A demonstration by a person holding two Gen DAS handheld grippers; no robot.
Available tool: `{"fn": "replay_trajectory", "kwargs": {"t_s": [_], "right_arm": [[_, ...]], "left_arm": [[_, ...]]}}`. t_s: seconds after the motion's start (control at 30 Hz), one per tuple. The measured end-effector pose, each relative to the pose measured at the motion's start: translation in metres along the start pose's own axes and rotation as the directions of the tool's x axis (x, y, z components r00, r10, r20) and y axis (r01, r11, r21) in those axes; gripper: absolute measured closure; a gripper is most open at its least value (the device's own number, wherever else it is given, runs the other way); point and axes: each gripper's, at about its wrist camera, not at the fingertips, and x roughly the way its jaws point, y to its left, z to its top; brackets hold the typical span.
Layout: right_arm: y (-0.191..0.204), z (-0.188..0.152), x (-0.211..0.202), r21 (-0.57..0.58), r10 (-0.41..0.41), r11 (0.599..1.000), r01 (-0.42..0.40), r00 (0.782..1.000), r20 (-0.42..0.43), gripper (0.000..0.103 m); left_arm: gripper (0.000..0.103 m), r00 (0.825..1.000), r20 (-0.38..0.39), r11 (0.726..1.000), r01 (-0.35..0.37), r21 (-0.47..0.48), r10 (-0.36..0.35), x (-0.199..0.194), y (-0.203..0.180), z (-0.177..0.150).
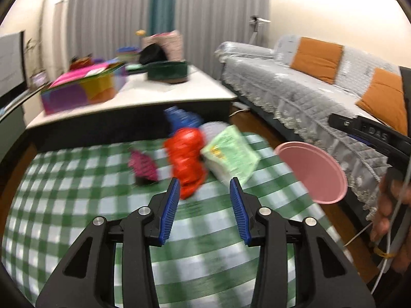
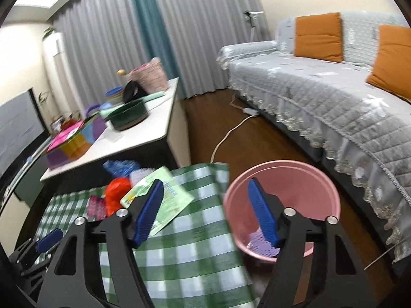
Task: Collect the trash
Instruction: 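Move both grippers back over the table toward the card case and green packet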
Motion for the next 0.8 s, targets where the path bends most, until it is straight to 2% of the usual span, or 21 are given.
{"fn": "replay_trajectory", "kwargs": {"t_s": [0.27, 0.6, 0.8], "right_arm": [[0.051, -0.018, 0.028, -0.080, 0.052, 0.995, -0.057, 0.997, -0.061, 0.045], [0.089, -0.037, 0.068, -0.161, 0.076, 0.982, -0.095, 0.990, -0.120, 0.049], [0.103, -0.047, 0.091, -0.202, 0.071, 0.974, -0.103, 0.985, -0.159, 0.054]], "left_arm": [[0.066, 0.997, -0.030, 0.994, -0.068, -0.085, 0.066, 0.011, 0.051, -0.009], [0.066, 0.993, -0.060, 0.982, -0.109, -0.157, 0.101, 0.043, 0.080, -0.010], [0.066, 0.994, -0.059, 0.982, -0.103, -0.155, 0.095, 0.059, 0.084, -0.005]]}}
